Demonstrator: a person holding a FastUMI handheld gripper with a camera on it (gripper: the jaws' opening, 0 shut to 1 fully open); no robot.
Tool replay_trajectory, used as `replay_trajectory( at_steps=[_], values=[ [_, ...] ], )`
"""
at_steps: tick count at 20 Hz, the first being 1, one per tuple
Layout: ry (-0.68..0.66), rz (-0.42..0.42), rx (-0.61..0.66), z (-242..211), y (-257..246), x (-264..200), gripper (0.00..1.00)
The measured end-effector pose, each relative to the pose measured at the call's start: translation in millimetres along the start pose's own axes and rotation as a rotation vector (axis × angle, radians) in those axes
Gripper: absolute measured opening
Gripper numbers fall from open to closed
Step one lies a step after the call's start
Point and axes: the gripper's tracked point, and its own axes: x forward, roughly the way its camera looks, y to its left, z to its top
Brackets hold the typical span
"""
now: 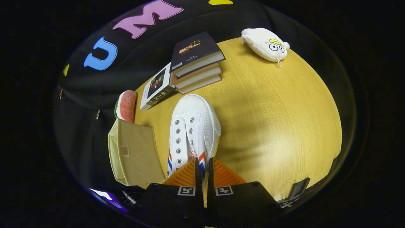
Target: Open the storage box then place both shoes into the box .Put the left shoe in first, then the right shoe, with the right side of both shoes facing outward in a uniform manner.
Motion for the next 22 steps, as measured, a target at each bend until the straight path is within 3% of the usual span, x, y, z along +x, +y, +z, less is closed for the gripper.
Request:
replay_trajectory(
  at_steps=[8, 13, 22],
  values=[
    [-0.066, 0.139, -0.048, 15, 128, -54, 0.08],
    [-0.058, 0.216, -0.074, -10, 204, -58, 0.08],
    [0.000, 0.229, -0.217, -57, 298, -2, 0.08]
  ],
)
